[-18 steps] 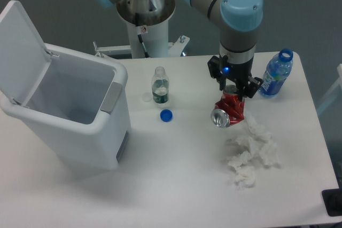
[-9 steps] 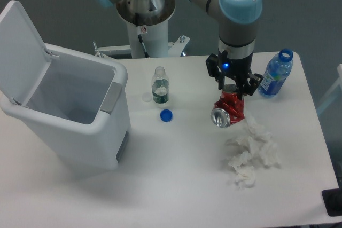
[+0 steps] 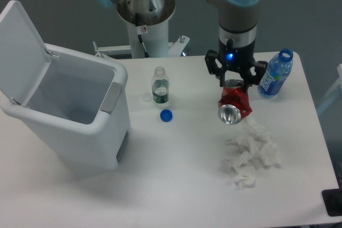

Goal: Place the cans in the trash can
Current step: 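Carry the red can over the open white trash bin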

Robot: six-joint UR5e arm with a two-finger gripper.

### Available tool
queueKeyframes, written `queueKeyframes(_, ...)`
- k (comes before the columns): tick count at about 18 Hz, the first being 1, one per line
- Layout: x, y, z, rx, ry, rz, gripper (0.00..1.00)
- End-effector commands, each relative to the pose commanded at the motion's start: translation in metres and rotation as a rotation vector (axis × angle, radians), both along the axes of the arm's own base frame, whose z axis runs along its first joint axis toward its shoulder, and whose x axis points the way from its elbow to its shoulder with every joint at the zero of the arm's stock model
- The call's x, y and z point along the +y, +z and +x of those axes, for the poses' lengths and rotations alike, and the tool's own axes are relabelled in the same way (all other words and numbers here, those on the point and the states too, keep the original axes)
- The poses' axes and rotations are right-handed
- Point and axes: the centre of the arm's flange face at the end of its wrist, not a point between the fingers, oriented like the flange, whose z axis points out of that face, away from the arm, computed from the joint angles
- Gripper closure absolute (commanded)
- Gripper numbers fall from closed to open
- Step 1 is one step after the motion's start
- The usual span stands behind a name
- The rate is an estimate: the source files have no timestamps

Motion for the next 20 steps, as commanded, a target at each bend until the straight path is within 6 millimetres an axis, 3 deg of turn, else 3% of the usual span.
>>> queueKeyframes(4, 0.003, 0.042, 0.038, -0.023, 0.095, 0.162, 0.45)
queueKeyframes(10, 0.018, 0.089, 0.093, -0.076, 0.146, 0.341, 0.45)
queueKeyframes(15, 0.037, 0.106, 0.131, -0.139, 0.148, 0.422, 0.45)
queueKeyframes(20, 0.058, 0.102, 0.165, -0.181, 0.131, 0.418, 0.45)
